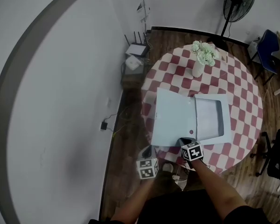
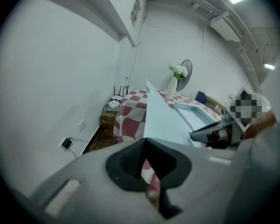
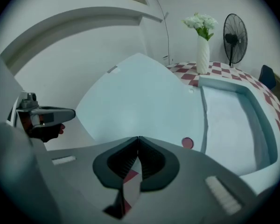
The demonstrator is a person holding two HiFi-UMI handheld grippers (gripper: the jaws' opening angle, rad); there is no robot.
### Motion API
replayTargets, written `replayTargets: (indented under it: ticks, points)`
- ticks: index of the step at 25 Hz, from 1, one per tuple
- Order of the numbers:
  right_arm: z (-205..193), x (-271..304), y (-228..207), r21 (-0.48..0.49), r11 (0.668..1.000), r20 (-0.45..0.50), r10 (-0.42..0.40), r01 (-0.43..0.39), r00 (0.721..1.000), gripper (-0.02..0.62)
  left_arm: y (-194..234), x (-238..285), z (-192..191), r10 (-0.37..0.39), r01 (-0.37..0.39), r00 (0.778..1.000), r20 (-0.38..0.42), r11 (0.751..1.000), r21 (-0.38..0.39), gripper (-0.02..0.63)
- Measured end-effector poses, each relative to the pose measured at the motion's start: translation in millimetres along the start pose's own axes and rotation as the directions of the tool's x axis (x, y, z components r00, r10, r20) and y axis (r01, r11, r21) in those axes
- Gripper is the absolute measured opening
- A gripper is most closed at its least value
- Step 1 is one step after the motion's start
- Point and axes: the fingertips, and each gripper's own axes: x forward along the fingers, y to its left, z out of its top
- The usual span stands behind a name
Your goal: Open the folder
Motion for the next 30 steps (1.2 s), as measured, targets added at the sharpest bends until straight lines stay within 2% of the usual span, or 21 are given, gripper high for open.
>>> replayTargets:
  ticks: [9, 12, 14, 18, 23, 26, 30]
  points:
    - [-17.6, 36.1, -5.3, 0.028, 1.000, -0.044, 0.000, 0.001, 0.999, 0.014, 2.9, 1.9, -13.6, -0.004, 0.003, 1.000, -0.022, 1.000, -0.014, 0.003]
    - [-17.5, 42.4, -7.1, 0.033, 0.999, -0.056, -0.011, 0.012, 0.998, 0.014, -2.6, 7.4, 1.9, -0.014, 0.014, 1.000, 0.015, 1.000, 0.028, 0.003]
    - [-18.8, 47.2, -8.0, 0.031, 0.999, -0.068, -0.016, 0.018, 0.998, 0.014, -13.3, 17.9, 8.0, -0.053, 0.052, 0.998, 0.020, 0.996, 0.068, 0.003]
    - [-20.3, 53.7, -10.1, 0.006, 1.000, -0.072, -0.028, 0.028, 0.997, 0.008, -26.5, 59.8, -10.7, -0.126, 0.132, 0.989, -0.078, 0.988, 0.075, 0.003]
    - [-23.0, 58.5, -10.6, -0.019, 1.000, -0.069, -0.011, 0.010, 0.998, 0.005, -18.6, 97.8, -41.0, -0.127, 0.136, 0.974, -0.189, 0.990, 0.034, 0.003]
    - [-24.2, 58.4, -11.2, 0.022, 1.000, -0.061, 0.001, 0.000, 0.998, 0.003, -12.5, 108.4, -53.5, -0.128, 0.122, 0.964, -0.235, 0.992, -0.040, 0.003]
    - [-21.9, 48.6, -12.9, 0.097, 0.995, -0.020, 0.005, -0.003, 1.000, 0.002, -17.2, 110.0, -53.7, -0.113, 0.118, 0.962, -0.247, 0.993, 0.004, 0.003]
